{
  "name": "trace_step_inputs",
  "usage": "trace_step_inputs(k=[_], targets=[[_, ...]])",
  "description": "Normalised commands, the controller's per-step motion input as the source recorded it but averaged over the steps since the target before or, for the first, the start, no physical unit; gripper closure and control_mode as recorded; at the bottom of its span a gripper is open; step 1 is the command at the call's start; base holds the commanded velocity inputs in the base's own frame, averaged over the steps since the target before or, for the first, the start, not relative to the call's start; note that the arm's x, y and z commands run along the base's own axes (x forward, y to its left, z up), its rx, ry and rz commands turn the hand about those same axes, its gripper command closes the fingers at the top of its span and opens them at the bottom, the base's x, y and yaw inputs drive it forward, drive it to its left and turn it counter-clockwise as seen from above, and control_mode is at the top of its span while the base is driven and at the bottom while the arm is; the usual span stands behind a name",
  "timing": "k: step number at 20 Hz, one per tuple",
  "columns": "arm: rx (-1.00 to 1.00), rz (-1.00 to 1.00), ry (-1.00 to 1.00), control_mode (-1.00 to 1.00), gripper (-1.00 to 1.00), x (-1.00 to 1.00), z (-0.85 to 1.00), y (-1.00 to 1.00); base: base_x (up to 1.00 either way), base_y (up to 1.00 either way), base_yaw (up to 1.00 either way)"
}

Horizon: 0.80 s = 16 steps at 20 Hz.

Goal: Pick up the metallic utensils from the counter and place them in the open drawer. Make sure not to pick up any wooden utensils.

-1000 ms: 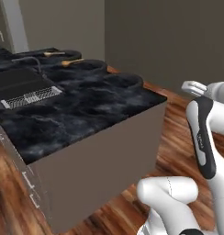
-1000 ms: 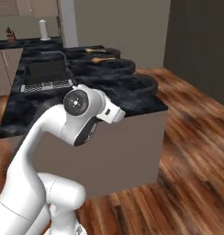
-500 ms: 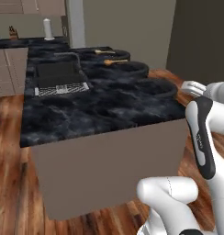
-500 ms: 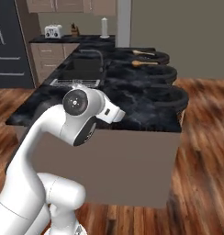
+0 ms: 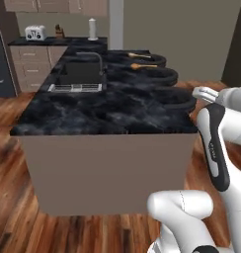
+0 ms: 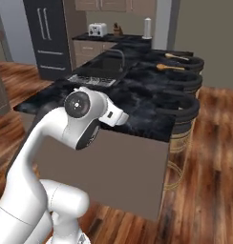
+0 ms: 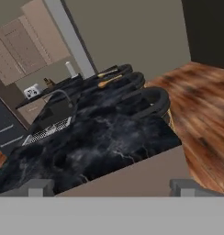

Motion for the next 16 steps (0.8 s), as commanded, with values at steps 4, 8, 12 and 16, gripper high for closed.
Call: trace_step_inputs(k=[4, 8, 12, 16], targets=[[0.0, 0.0, 0.0, 1.0, -1.0, 0.0, 0.0, 0.0, -0.48, -1.0, 0.45], [0.0, 0.0, 0.0, 1.0, -1.0, 0.0, 0.0, 0.0, -0.45, -1.0, 0.41], [0.0, 0.0, 0.0, 1.0, -1.0, 0.0, 0.0, 0.0, -0.41, -1.0, 0.38], [0.0, 0.0, 0.0, 1.0, -1.0, 0.0, 0.0, 0.0, -0.44, -1.0, 0.35]])
